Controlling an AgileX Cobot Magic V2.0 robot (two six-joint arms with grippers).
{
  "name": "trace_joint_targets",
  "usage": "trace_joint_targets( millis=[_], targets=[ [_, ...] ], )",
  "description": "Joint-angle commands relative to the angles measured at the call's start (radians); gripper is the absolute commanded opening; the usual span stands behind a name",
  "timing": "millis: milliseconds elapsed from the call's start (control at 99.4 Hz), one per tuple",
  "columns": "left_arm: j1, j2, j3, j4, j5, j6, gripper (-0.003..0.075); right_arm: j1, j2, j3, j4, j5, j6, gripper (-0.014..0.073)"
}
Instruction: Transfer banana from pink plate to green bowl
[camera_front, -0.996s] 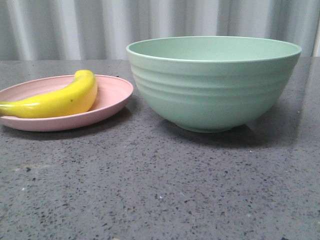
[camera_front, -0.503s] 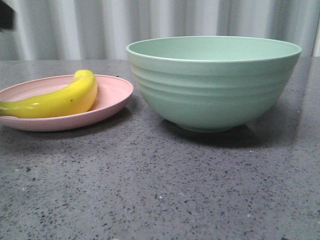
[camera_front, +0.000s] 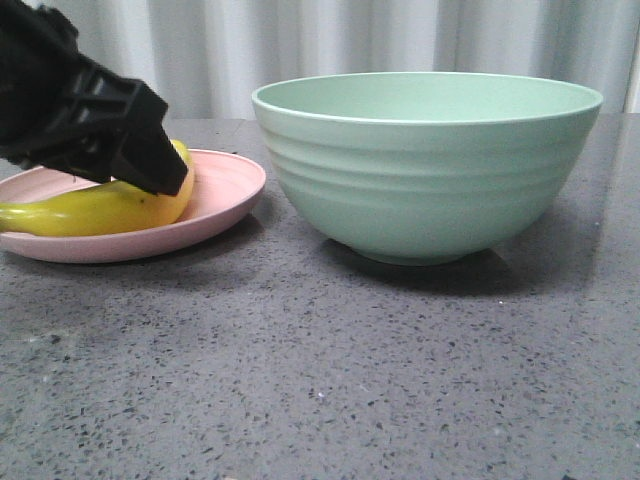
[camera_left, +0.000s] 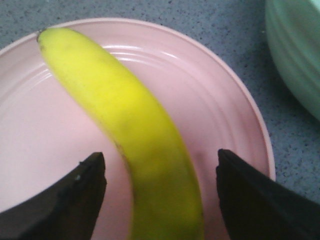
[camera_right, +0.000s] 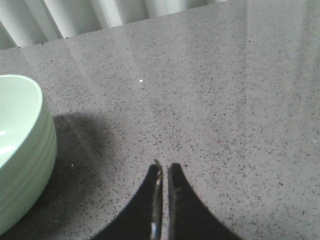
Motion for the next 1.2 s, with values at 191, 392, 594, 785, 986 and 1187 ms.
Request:
trace_joint_targets(
  millis=[191, 392, 594, 785, 986, 1187],
  targets=[
    [-0.004, 0.001, -0.035, -0.010, -0.047, -0.005, 0.0426, -0.006, 0.011, -0.037, 0.009, -0.071, -0.008, -0.0064],
    [-0.004, 0.001, -0.035, -0.010, -0.047, -0.005, 0.0251, -0.006, 0.011, -0.037, 0.009, -0.028, -0.008, -0.0064],
    [-0.004, -0.002, -0.035, -0.011, -0.047, -0.005, 0.0176, 0.021, 0.011, -0.051, 0.001, 0.025, -0.012, -0.0064],
    [-0.008, -0.057, -0.044, -0.017, -0.039, -0.005, 0.0176, 0.094, 0.071, -0.177, -0.006, 0.178, -0.062, -0.0064],
    [-0.126, -0.195, -0.101, -0.023, -0.003, -0.005, 0.0176, 0.337, 0.300, -0.416, -0.009, 0.249, -0.088, 0.0038],
    [-0.237, -0.220, -0.107, -0.034, -0.004, -0.005, 0.0176, 0.501, 0.503, -0.562, 0.078, 0.264, -0.086, 0.0310]
  ],
)
